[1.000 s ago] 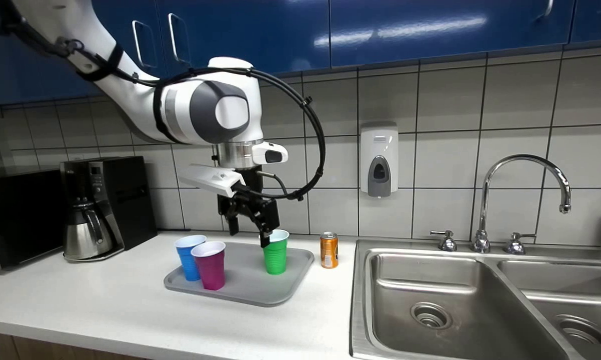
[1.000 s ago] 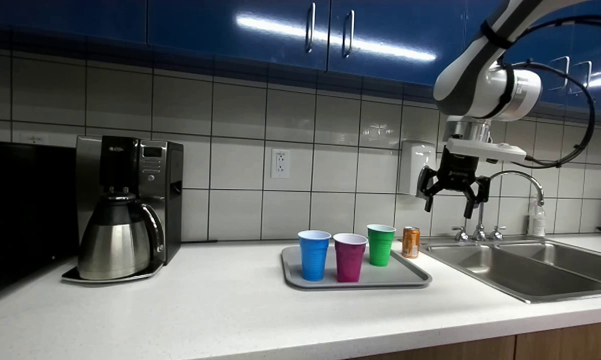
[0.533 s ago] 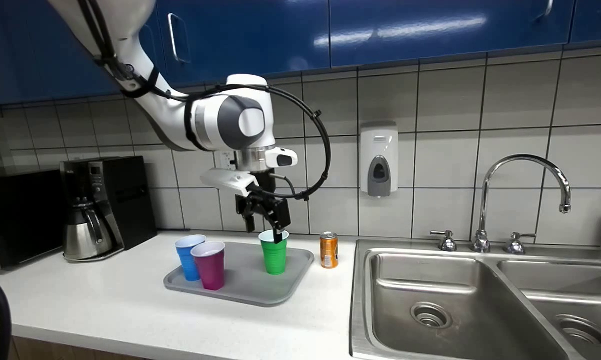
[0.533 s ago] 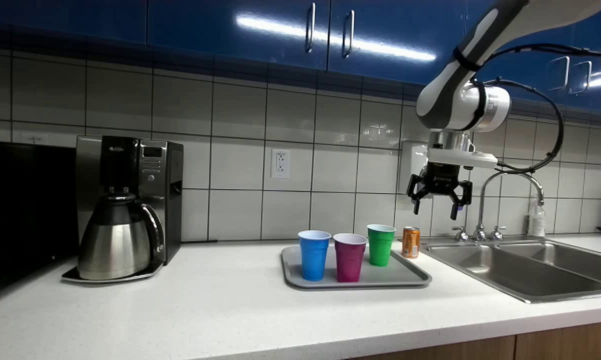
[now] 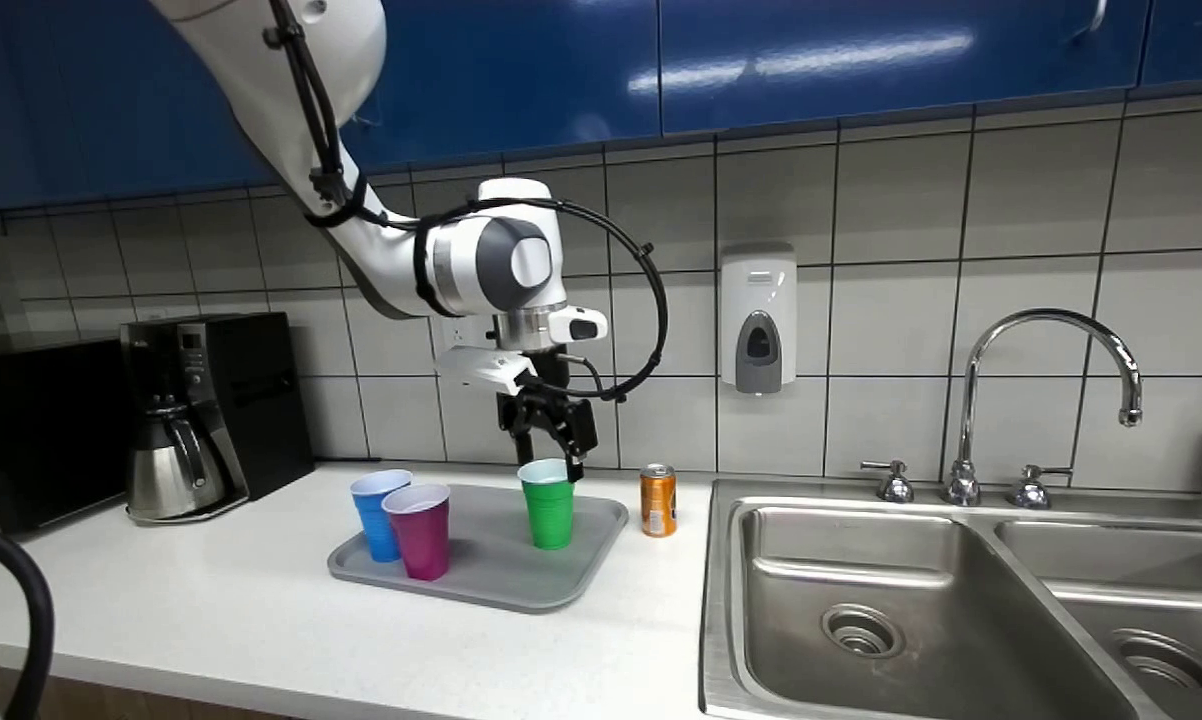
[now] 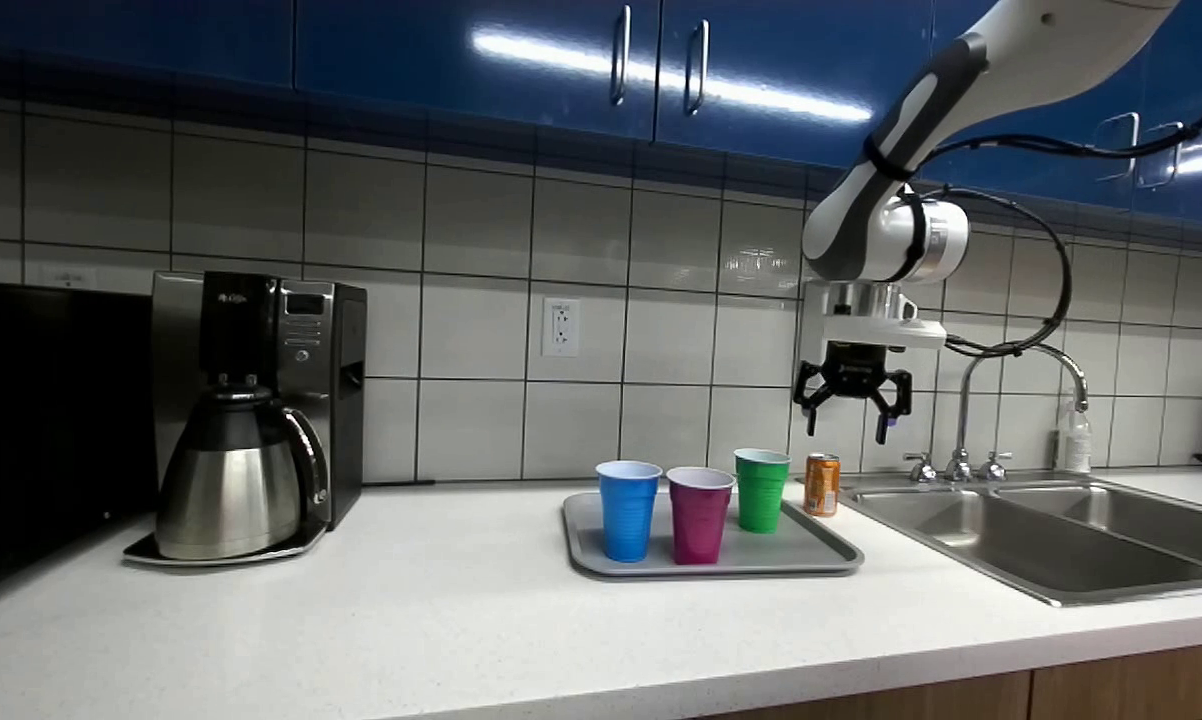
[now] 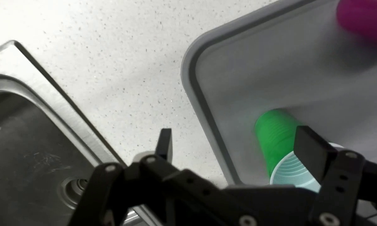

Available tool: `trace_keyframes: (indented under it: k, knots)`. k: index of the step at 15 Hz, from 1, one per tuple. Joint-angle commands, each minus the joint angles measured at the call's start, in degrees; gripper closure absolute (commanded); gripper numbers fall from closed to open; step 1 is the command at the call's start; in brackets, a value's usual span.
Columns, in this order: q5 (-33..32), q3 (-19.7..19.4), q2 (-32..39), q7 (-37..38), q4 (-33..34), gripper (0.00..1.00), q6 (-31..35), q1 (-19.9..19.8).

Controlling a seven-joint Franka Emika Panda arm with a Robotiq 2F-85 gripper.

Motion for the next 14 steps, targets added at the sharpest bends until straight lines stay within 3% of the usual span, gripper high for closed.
trace_keyframes:
  k: [1, 14]
  knots:
    - [-1.73, -0.26, 4.59, 3.66, 5.69, 0.00, -0.81, 0.92]
    - [-0.64, -1.93, 18.14, 7.92, 19.03, 0.00, -2.06, 3.62]
